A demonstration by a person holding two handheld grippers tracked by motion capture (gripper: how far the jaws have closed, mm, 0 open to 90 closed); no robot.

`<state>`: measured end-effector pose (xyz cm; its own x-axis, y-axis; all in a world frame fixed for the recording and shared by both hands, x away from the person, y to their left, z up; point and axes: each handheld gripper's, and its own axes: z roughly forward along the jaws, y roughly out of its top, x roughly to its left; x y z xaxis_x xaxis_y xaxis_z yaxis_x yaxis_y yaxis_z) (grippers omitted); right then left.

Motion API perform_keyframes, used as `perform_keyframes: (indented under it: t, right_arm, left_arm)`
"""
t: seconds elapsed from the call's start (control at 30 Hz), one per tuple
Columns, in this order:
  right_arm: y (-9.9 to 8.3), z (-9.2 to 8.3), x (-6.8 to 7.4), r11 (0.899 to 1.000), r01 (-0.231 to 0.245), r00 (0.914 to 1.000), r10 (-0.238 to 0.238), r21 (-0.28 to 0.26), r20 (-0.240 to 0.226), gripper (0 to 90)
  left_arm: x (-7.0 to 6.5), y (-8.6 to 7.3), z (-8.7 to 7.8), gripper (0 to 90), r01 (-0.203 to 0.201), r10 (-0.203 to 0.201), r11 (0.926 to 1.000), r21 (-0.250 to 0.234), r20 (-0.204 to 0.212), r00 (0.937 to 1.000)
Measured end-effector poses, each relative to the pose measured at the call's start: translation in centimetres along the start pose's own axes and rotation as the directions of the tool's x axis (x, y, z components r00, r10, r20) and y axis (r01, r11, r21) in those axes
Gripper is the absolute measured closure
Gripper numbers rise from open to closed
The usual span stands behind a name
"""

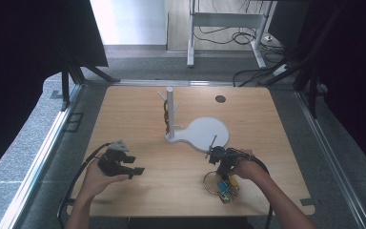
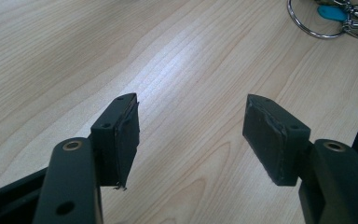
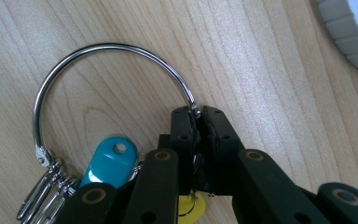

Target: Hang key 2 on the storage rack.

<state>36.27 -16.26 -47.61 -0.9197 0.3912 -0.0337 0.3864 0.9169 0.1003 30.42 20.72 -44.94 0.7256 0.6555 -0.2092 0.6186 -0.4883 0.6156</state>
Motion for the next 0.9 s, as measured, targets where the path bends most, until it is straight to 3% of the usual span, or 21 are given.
perform_keyframes:
  t: [0.27,0.3,0.47,0.73,0.9]
  right_arm:
    - [0.1,0.0,0.0,1.0,-0.003,0.9999,0.003,0.005,-0.01,87.4]
    - [0.0,0.0,0.1,1.0,0.014,0.9996,-0.014,0.005,0.024,87.6]
    - [-0.2,-0.1,0.2,1.0,0.008,0.999,-0.008,0.001,0.044,87.7]
    - [-1.1,-2.3,0.2,0.997,-0.008,0.9956,0.015,-0.079,0.092,87.9]
    - [-1.3,-3.8,0.4,0.993,0.007,0.9887,0.011,-0.116,0.15,88.0]
  left_arm:
    - [0.0,0.0,0.1,37.1,0.001,-0.001,1.0,-0.003,-0.001,1.0]
    - [0.1,-0.1,0.1,37.1,0.004,-0.004,1.0,-0.004,0.001,1.0]
    - [0.2,-0.1,-0.1,37.2,0.008,-0.008,0.9999,-0.008,0.0,1.0]
    - [0.4,-0.2,-0.2,37.4,0.017,-0.017,0.9996,-0.02,0.005,0.9998]
    - [0.4,-0.2,-0.2,37.4,0.02,-0.02,0.9996,-0.021,0.008,0.9998]
